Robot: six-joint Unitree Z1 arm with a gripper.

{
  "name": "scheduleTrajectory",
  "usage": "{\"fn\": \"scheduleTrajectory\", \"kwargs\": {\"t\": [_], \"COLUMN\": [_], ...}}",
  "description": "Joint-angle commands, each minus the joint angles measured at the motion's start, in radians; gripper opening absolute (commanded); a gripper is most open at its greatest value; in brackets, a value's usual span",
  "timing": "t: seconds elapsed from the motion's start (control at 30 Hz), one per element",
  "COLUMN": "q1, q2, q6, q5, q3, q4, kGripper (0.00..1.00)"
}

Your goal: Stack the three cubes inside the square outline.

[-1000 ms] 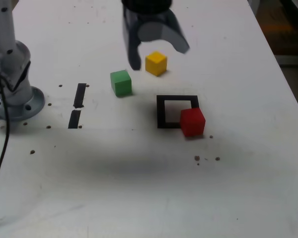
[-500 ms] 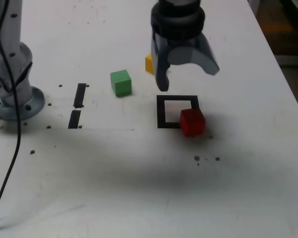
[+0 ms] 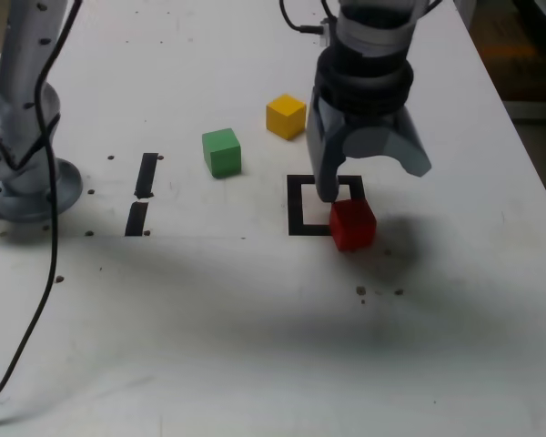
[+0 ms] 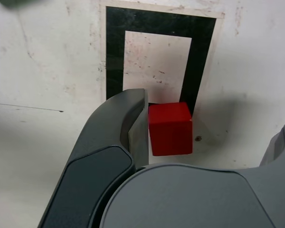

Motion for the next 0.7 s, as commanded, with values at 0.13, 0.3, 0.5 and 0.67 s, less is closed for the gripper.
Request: {"fn": "scheduleTrajectory", "kwargs": {"t": [0.13, 0.3, 0.5, 0.67], "q1": [-0.001, -0.001, -0.001, -0.001], "q2": [0.035, 0.044, 0.061, 0.08], "q6": [-0.001, -0.001, 0.002, 0.008], "q5": [-0.024, -0.042, -0.068, -0.088], "q3": [-0.008, 0.008, 0.01, 0.007], "q4": [-0.001, -0.001, -0.001, -0.007], "kGripper": [0.94, 0.93, 0.93, 0.9]}}
